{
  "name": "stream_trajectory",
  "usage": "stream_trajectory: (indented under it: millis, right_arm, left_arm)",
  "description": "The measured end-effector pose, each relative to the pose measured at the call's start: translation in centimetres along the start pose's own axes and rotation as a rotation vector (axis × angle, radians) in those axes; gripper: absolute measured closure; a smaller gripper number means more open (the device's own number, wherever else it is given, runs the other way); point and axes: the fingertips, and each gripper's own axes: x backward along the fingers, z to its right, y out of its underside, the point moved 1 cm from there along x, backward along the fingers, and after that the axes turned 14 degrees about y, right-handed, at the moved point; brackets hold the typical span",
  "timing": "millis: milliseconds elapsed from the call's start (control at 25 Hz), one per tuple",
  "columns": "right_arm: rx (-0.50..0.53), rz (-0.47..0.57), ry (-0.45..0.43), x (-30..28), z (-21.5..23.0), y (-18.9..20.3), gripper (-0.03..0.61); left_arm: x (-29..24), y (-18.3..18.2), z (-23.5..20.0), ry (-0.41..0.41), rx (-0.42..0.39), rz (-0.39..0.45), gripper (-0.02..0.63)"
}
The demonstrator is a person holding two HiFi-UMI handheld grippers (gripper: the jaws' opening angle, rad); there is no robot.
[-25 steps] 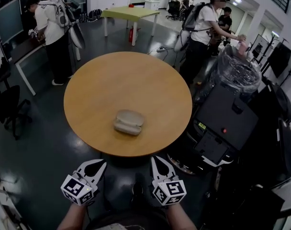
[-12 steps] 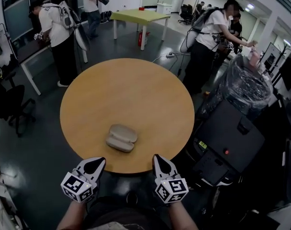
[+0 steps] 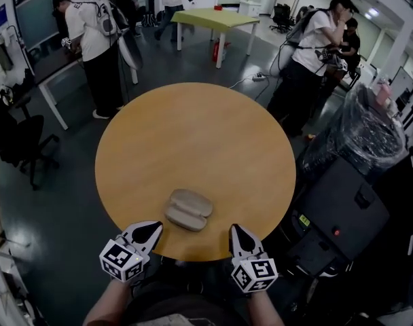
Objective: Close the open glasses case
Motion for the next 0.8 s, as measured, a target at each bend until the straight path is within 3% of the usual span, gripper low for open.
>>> stream_trajectory:
  millis: [400,640,800]
  right_arm:
    - [0.019,-0.012,0.105,-8.8,-2.0,-1.2,0.589]
    - [0.035,-0.078,0.135,-12.4,-2.9,-0.1,0.589]
    - [0.050,-0.109,0.168,-14.1,-2.7,0.4,0.589]
  left_arm:
    - [-2.3,1.3,-8.4,0.091,-0.010,-0.109,0.607]
    - [-4.5,4.9,-10.4,0.182,0.056,-0.189,0.607]
    - [-6.1,6.9,-10.5,0.255,0.058,-0.247,0.607]
